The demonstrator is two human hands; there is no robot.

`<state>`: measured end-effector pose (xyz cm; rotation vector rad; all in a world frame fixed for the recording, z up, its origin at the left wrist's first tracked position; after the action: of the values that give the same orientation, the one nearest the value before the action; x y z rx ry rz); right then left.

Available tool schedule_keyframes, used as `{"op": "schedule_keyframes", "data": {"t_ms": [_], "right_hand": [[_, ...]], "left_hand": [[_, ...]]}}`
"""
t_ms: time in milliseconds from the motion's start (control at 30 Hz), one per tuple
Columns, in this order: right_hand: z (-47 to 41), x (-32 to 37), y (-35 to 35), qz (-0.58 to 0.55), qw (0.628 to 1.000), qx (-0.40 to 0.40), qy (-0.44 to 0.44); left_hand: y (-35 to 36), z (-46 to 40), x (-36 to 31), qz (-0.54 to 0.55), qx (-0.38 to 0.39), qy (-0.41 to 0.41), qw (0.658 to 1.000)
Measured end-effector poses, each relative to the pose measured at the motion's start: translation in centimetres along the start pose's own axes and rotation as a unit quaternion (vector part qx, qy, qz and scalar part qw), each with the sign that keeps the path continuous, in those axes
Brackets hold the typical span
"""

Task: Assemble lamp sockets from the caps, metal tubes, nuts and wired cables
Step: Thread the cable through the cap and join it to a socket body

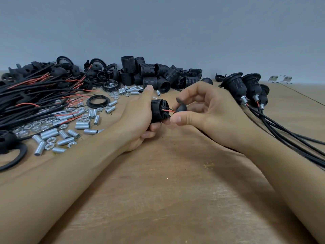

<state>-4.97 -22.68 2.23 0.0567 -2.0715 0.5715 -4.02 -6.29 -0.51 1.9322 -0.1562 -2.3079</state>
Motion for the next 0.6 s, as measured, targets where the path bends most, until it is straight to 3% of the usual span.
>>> {"op": "schedule_keyframes", "data": {"t_ms": [233,600], "right_hand": [[-0.06,0.44,0.08,-0.002,0.999,0.031,-0.014],[-0.11,-0.37,0.58,0.056,0.997,-0.024,-0.038]], "left_hand": [[0.03,-0.11,0.15,-0.027,-0.015,0.005,0.999],[0.19,0.06,0.32,-0.069,0.000,0.003,0.998]]}}
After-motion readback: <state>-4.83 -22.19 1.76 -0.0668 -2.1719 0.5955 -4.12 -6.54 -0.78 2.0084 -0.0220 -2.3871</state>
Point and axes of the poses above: each hand's wrist, its own z-axis away from the middle knuckle, its own y-axis out of the palm, x = y × z, the point moved 2 cm from there along -z, towards the middle knuckle, and after that the axes turned 7 degrees about -y, right-handed, at the moved point
